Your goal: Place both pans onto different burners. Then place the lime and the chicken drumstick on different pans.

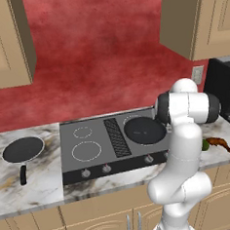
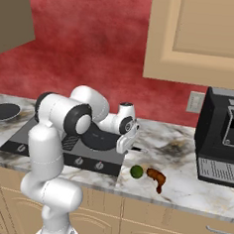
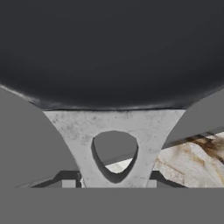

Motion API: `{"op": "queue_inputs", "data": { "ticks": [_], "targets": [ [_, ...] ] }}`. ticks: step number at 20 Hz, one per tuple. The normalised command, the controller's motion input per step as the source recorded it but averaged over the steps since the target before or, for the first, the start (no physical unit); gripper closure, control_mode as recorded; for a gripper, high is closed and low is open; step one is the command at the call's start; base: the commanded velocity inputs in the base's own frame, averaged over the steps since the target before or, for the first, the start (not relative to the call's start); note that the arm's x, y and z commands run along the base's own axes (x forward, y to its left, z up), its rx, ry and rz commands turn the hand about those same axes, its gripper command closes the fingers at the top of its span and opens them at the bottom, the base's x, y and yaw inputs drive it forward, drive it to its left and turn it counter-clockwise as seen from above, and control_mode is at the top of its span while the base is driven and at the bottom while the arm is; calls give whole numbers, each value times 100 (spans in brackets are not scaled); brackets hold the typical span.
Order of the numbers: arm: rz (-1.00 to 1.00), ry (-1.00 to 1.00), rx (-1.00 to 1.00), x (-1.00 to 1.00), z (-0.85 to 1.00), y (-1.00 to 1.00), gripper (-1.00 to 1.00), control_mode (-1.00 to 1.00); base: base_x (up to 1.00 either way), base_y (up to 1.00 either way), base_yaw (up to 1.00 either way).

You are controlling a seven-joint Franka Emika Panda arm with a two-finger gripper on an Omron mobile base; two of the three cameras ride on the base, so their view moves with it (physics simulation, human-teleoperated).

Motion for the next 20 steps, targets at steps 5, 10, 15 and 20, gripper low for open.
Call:
{"op": "queue_inputs", "data": {
  "ticks": [5,10,15,20],
  "targets": [
    [0,0,0,0,0,0,-100,-100,0,0,0],
    [0,-2,0,-4,0,0,-100,-100,0,0,0],
    [-1,-6,0,0,25,0,-100,-100,0,0,0],
    [-3,-7,0,-2,42,0,-100,-100,0,0,0]
  ]
}}
